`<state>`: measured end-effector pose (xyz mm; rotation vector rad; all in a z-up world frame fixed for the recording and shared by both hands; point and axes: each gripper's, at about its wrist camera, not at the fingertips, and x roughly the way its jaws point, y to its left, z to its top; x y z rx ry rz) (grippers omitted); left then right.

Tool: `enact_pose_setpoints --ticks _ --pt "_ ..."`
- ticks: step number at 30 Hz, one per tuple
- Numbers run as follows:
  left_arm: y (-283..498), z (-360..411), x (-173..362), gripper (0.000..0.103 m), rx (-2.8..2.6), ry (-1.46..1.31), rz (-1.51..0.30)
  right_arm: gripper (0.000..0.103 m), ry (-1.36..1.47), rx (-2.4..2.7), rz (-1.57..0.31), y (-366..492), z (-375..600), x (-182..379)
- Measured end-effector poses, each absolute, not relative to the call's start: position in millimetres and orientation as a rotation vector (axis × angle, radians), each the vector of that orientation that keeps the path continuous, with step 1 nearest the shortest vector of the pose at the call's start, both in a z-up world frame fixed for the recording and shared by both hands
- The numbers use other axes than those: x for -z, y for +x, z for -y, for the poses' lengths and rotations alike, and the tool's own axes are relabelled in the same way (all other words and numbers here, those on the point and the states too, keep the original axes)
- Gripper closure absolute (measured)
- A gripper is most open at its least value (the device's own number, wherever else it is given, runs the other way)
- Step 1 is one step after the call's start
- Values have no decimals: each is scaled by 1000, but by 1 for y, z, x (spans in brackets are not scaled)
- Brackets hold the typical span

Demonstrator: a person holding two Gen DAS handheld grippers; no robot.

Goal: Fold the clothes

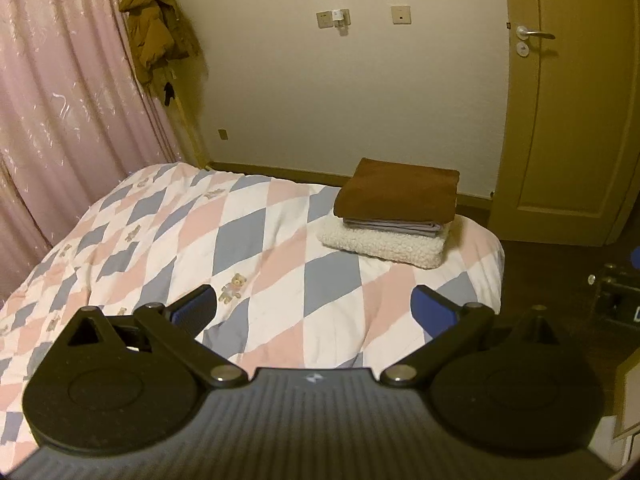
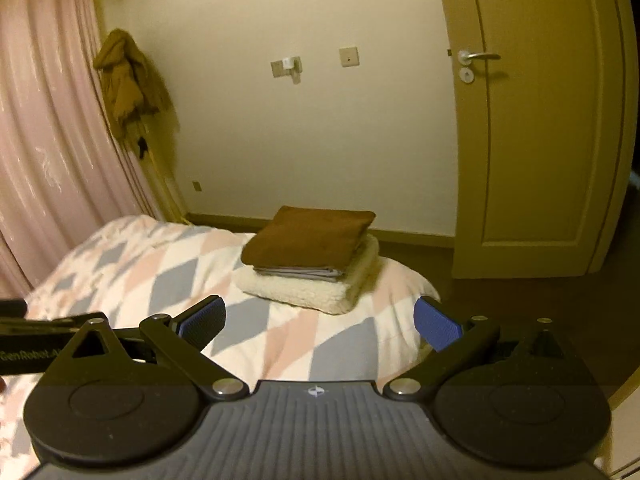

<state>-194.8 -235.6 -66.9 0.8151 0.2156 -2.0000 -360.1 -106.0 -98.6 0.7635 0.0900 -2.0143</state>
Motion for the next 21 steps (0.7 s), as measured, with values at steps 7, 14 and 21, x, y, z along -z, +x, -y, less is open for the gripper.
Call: enact_pose_setpoints --ticks 7,14,21 --pt "-202 251 68 1 1994 860 -269 0 862 1979 -134 -373 120 102" --pt "-218 277 81 1 1979 920 -303 0 902 1986 -187 -386 145 111" --pt "-242 312 95 1 1968 981 -333 0 942 1959 -244 -405 182 121"
